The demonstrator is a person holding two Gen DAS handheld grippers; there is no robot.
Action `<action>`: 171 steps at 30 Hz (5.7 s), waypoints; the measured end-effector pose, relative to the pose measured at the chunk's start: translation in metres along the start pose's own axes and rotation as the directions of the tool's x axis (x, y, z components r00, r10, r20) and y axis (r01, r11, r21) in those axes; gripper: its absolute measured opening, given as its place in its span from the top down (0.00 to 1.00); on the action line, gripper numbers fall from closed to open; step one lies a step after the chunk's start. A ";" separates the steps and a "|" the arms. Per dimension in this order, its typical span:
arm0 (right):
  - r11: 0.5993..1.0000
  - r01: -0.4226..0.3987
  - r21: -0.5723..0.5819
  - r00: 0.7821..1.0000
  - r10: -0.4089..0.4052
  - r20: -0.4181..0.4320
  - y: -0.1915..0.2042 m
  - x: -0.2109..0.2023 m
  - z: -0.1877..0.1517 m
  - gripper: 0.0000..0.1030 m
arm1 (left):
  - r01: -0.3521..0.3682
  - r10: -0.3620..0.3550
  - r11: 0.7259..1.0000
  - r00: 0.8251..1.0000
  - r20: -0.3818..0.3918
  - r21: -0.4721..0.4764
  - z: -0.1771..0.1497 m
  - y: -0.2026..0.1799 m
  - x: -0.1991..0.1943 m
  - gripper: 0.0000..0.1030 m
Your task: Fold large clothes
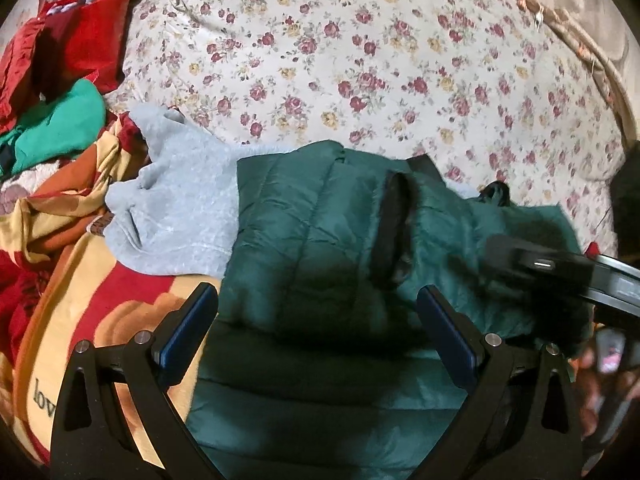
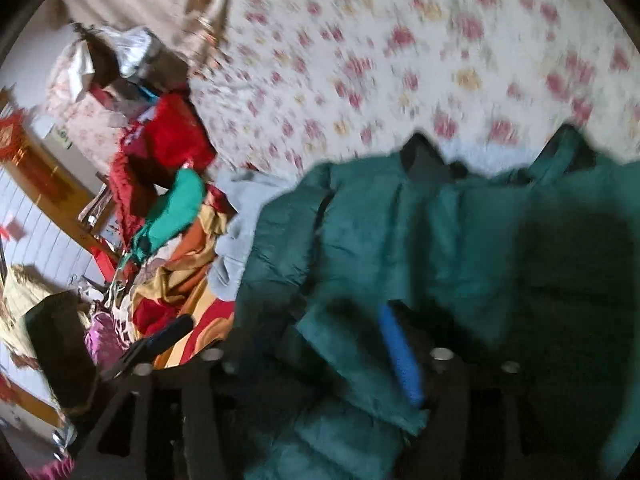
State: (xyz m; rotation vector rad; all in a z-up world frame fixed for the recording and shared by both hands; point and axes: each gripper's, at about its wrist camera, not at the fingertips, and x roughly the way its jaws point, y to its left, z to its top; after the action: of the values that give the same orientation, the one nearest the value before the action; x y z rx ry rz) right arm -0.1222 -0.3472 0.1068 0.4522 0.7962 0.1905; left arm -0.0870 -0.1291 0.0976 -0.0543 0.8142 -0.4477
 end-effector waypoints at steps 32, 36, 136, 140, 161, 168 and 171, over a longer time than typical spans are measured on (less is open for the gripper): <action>0.928 0.355 0.113 0.924 -0.367 0.112 -0.124 -0.119 -0.071 0.29 | -0.037 0.039 0.995 0.999 -0.028 0.092 0.024 -0.048 0.043 0.91; 0.900 0.435 0.033 0.892 -0.436 0.117 -0.124 -0.074 -0.048 0.31 | -0.066 0.070 0.994 0.996 -0.046 0.086 0.020 -0.029 0.043 0.91; 0.809 0.582 0.082 0.812 -0.584 -0.001 -0.120 -0.095 -0.086 0.15 | -0.117 0.126 0.970 0.992 -0.029 0.212 -0.016 -0.045 0.043 0.03; 0.807 0.585 0.080 0.810 -0.587 -0.004 -0.117 -0.099 -0.090 0.15 | -0.125 0.134 0.963 0.991 -0.023 0.239 -0.020 -0.046 0.037 0.03; 0.829 0.549 0.107 0.835 -0.537 -0.121 -0.101 -0.139 -0.162 0.15 | -0.117 0.136 0.953 0.989 -0.050 0.278 -0.072 0.001 -0.037 0.03; 0.835 0.539 0.110 0.840 -0.523 -0.145 -0.087 -0.161 -0.194 0.15 | -0.083 0.111 0.957 0.990 -0.083 0.278 -0.097 0.016 -0.065 0.03; 0.834 0.540 0.110 0.838 -0.523 -0.153 -0.082 -0.169 -0.206 0.15 | -0.082 0.112 0.956 0.990 -0.092 0.282 -0.107 0.020 -0.074 0.03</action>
State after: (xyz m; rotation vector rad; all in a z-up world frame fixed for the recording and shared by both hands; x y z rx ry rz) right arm -0.3882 -0.4105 0.0525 0.3438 1.0286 -0.3728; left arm -0.1998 -0.0677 0.0703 0.2712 0.8484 -0.4712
